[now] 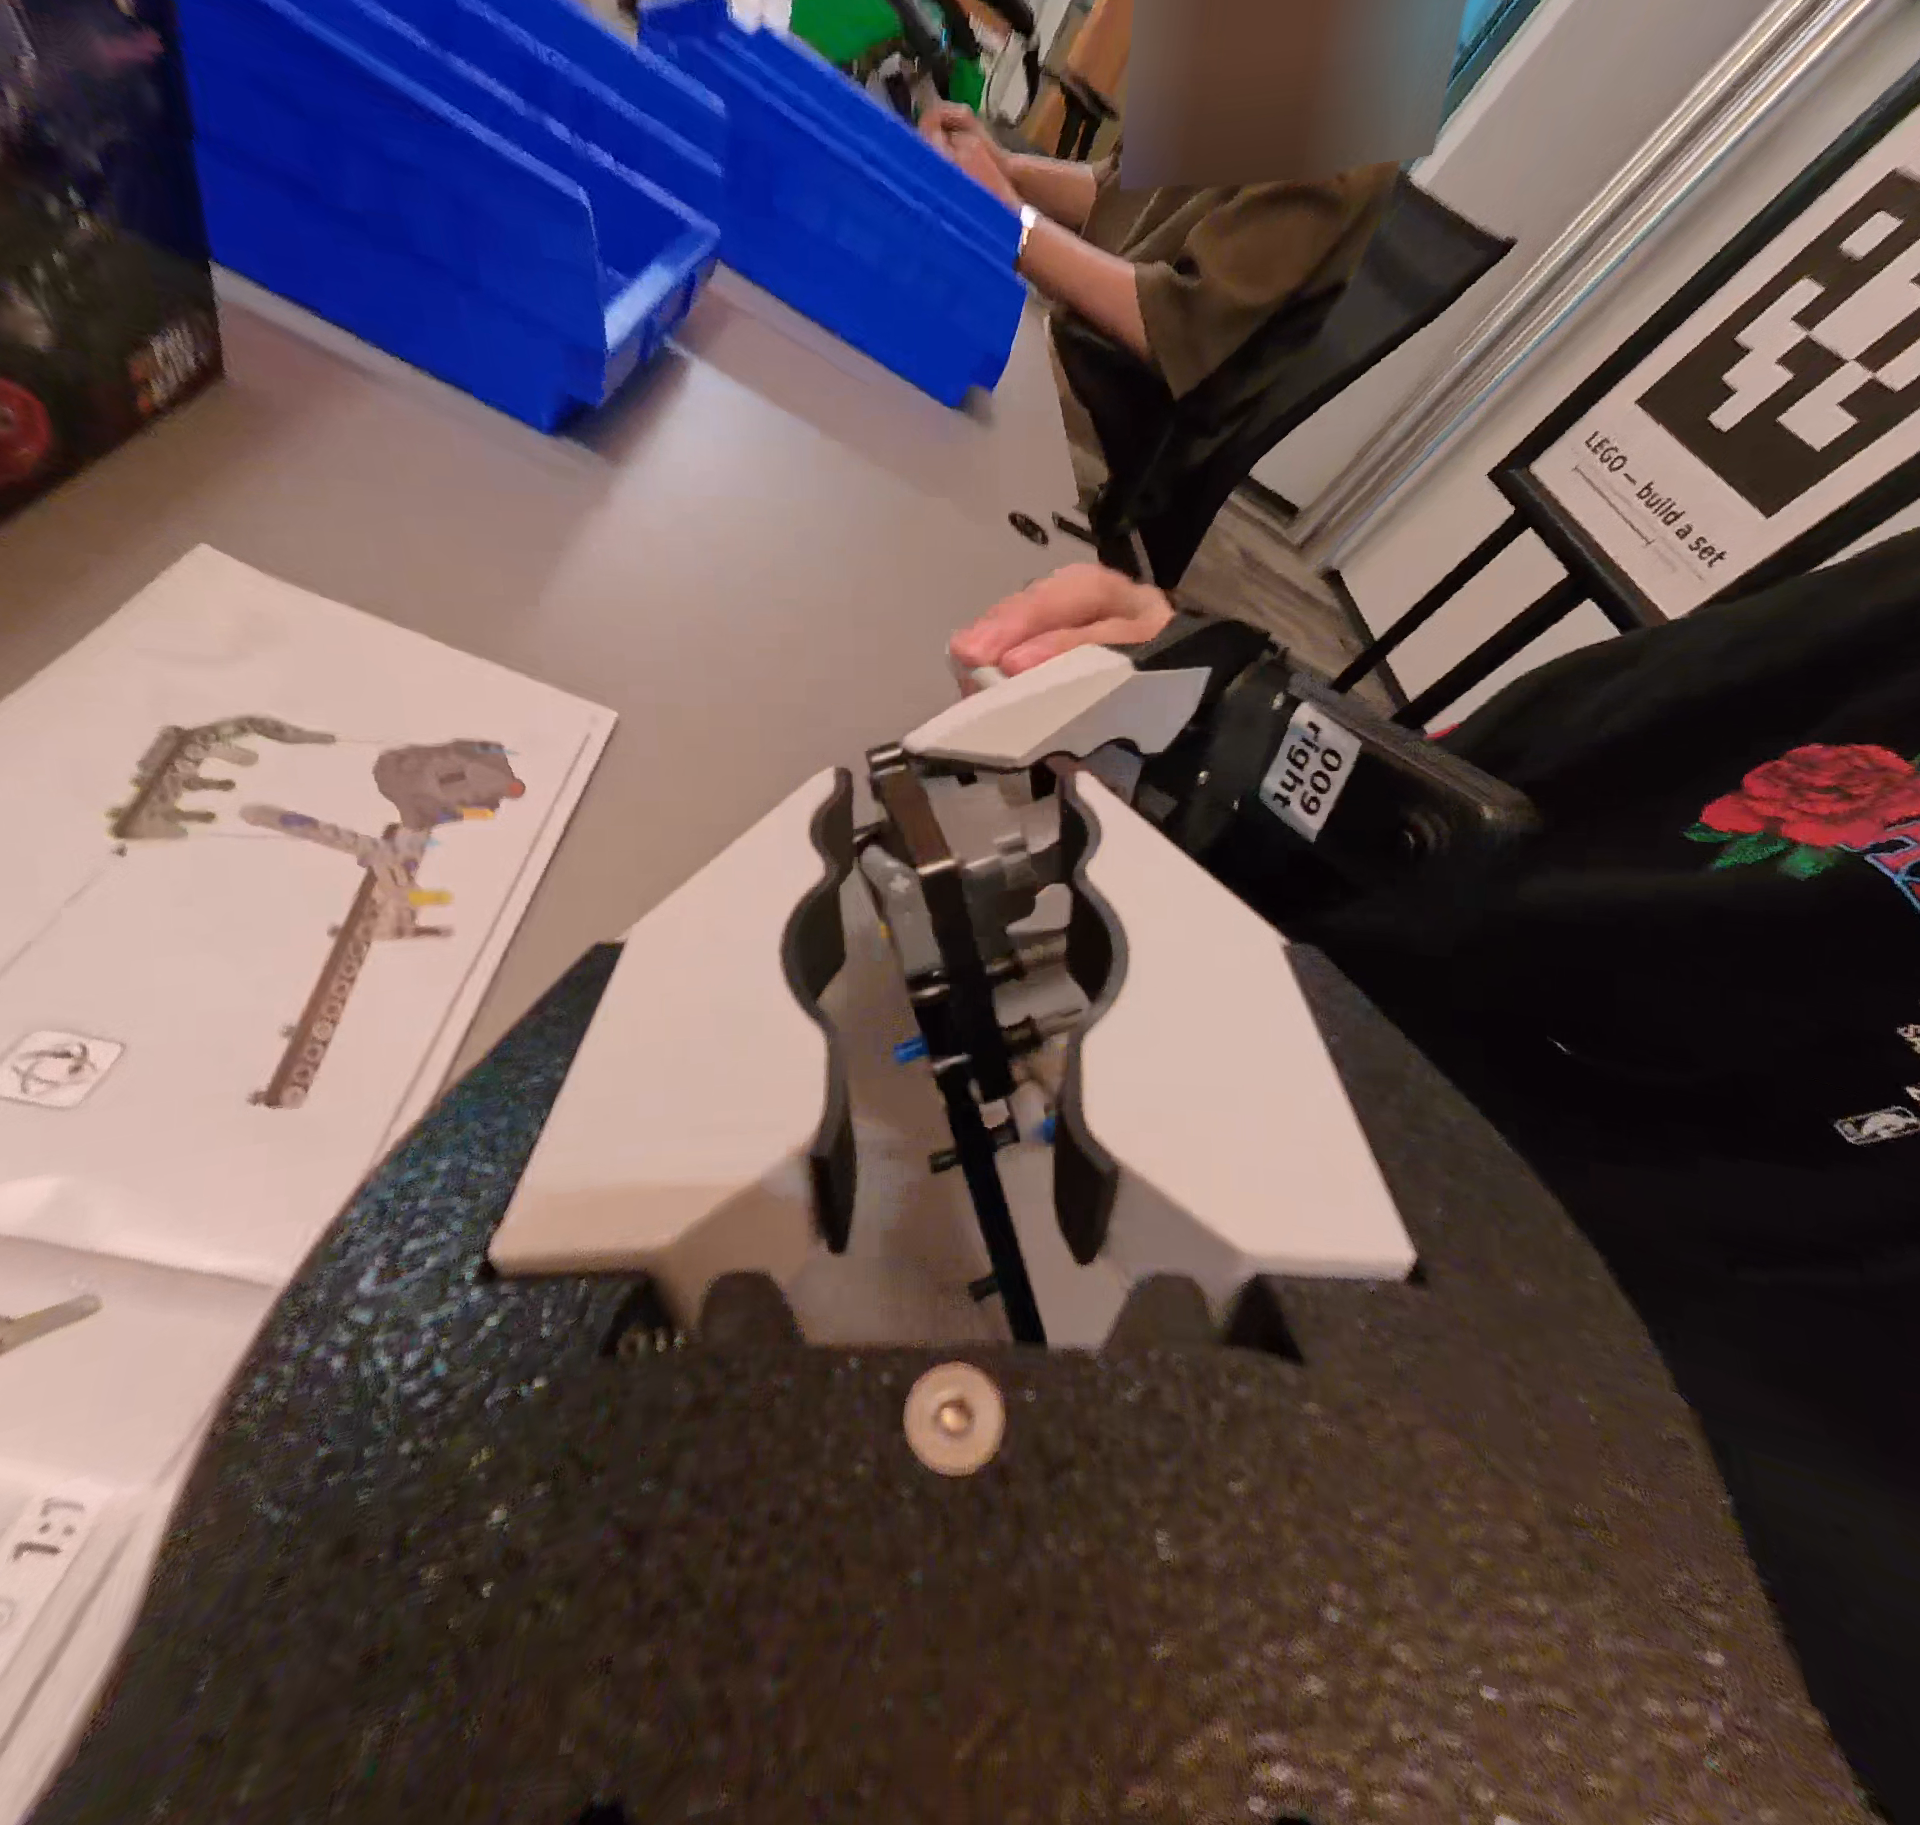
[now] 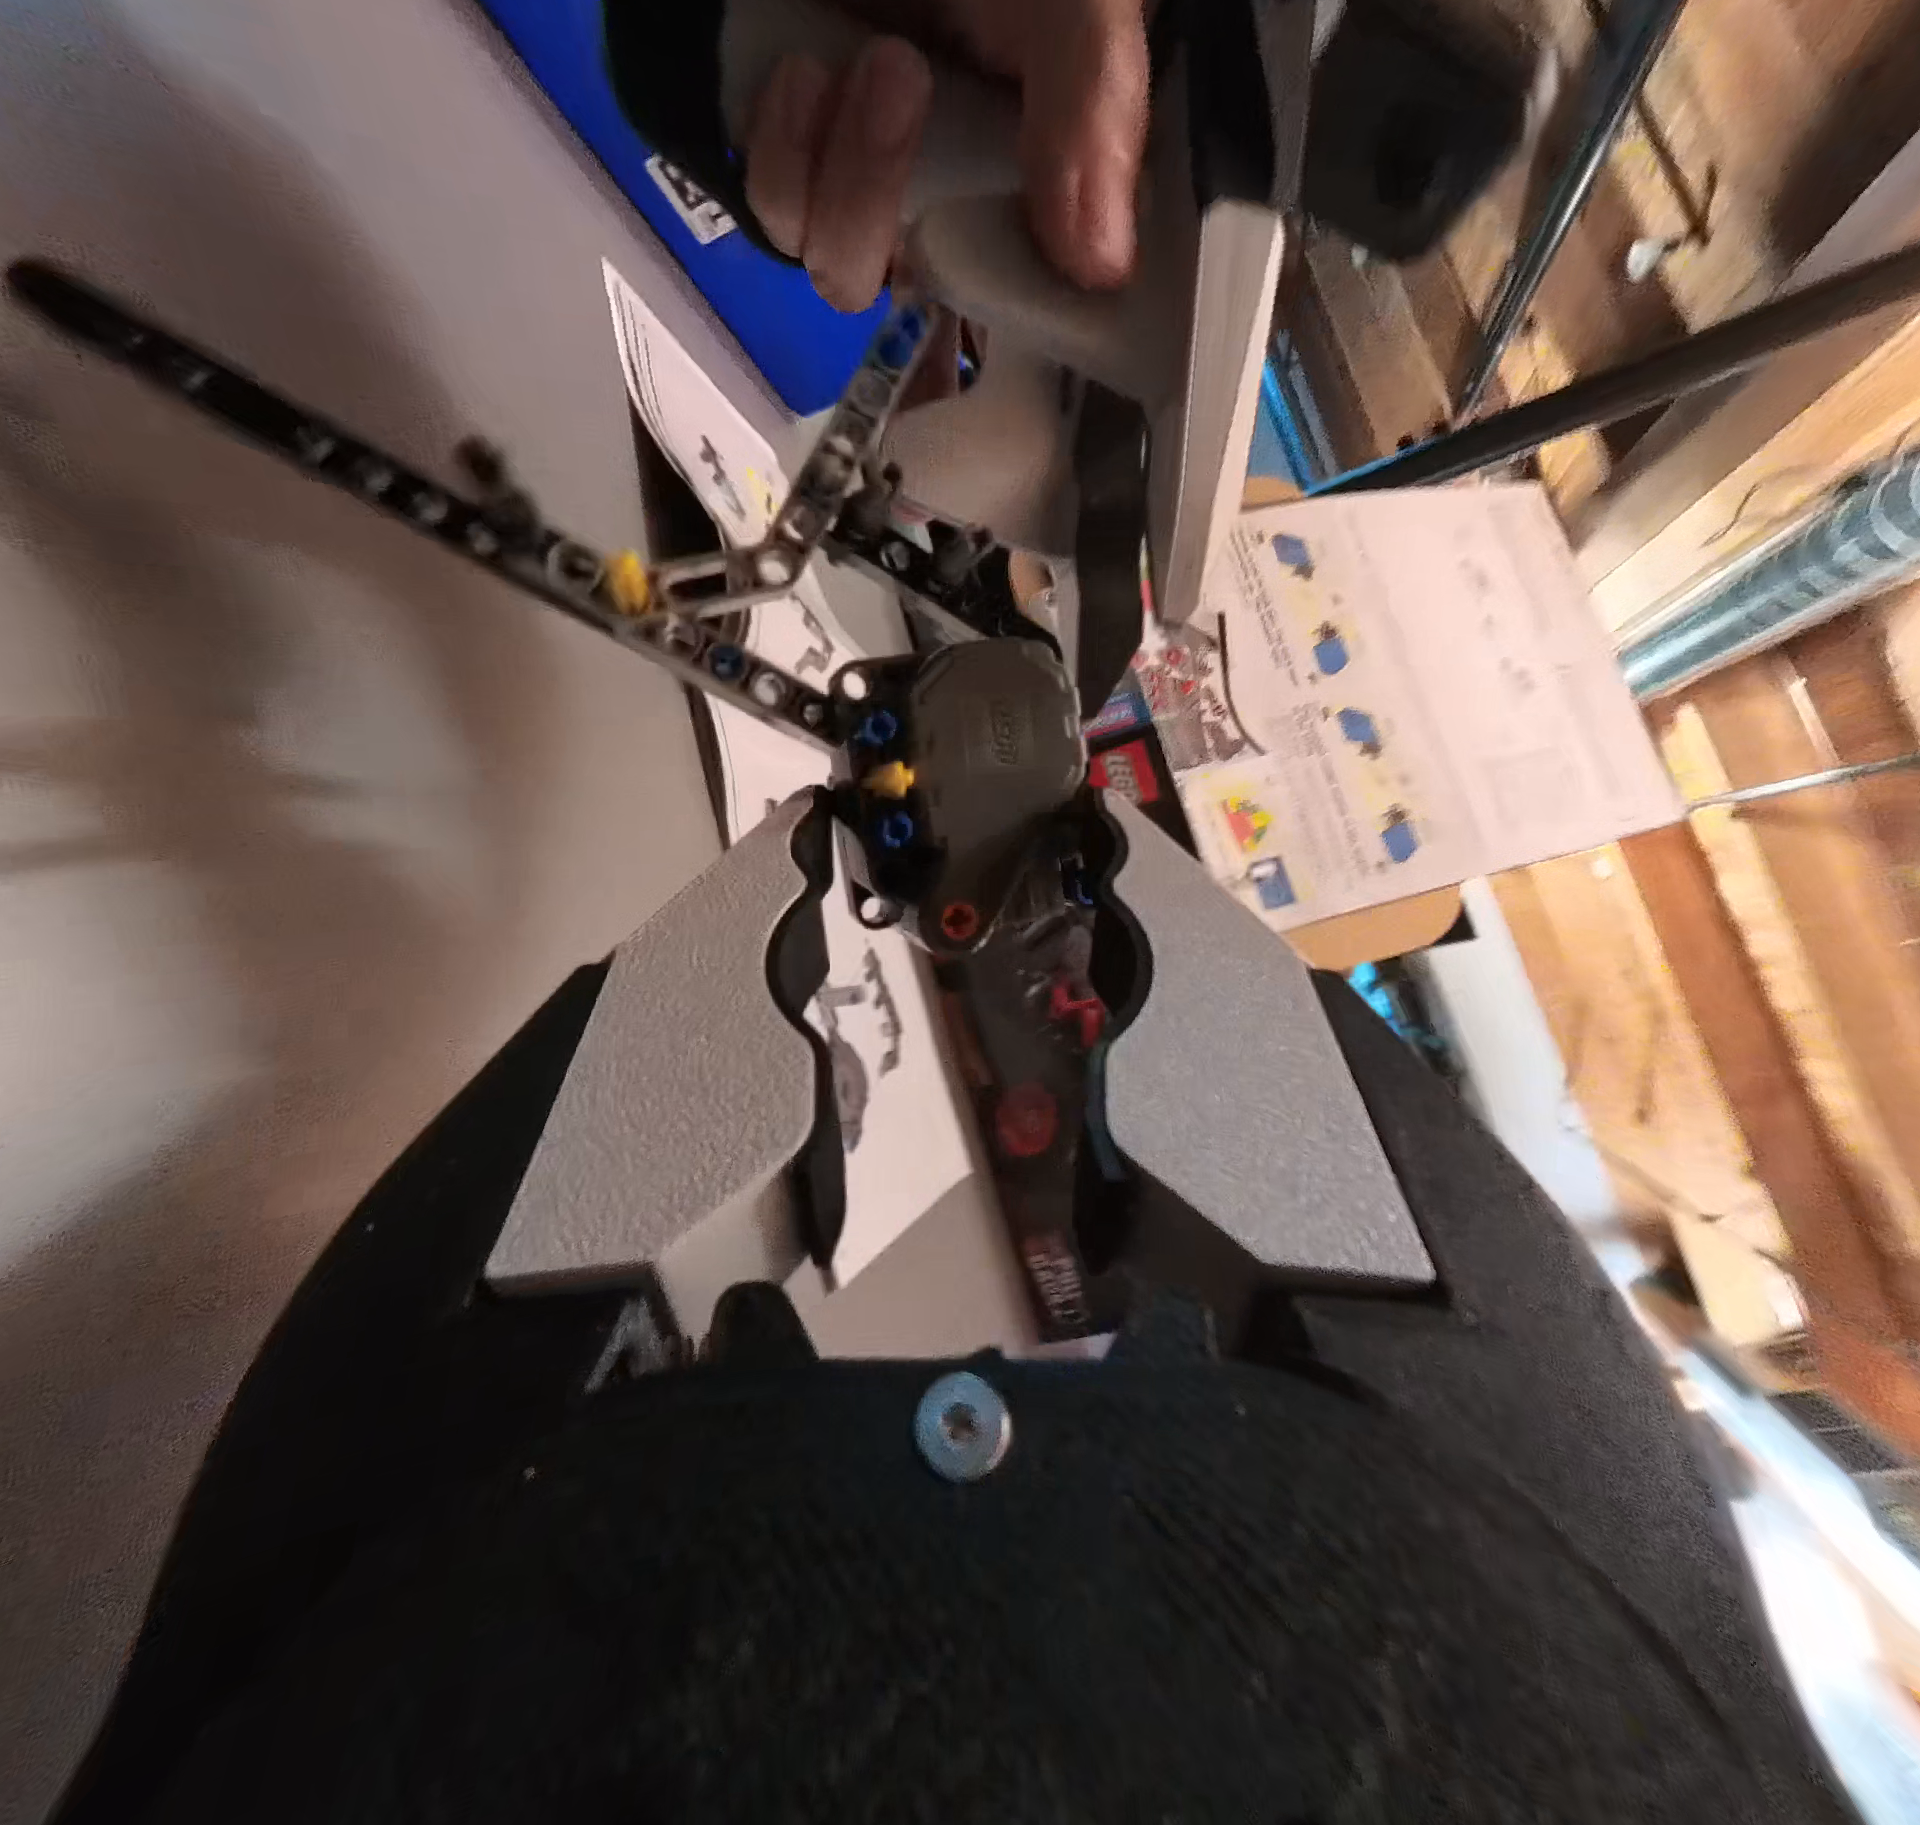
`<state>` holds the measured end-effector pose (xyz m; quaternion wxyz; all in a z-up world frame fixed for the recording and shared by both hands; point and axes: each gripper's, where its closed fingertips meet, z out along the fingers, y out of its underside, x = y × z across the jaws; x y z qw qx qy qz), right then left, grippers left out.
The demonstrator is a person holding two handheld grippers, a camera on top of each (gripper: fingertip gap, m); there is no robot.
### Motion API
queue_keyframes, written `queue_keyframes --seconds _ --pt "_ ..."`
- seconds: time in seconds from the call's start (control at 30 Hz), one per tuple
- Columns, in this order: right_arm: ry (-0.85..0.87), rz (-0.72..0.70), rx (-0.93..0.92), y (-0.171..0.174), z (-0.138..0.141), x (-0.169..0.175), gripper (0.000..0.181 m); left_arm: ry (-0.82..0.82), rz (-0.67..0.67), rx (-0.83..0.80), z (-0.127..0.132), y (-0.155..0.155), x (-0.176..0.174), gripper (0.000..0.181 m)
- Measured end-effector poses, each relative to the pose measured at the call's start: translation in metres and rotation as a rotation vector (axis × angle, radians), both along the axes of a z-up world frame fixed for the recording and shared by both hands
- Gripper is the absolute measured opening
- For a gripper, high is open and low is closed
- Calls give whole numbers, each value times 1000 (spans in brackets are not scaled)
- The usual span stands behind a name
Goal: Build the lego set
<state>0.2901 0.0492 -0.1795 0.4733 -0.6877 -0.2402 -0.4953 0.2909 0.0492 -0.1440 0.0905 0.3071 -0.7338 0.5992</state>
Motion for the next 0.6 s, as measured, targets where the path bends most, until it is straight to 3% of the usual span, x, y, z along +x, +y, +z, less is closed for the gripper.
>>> queue_keyframes --seconds 0.17,0.37,0.5,0.6 --pt "340 -17 -20 -16 -24 18 44 -140 101 -4 7 21 13 38" --pt "757 -195 -195 -62 -69 45 42 -166 106 93 -31 31 10 37" --pt "833 -380 -275 -107 -76 69 41 -168 79 108 -49 27 8 37" --pt "925 -410 -276 -124 -78 75 41 -164 70 101 -57 24 8 36"
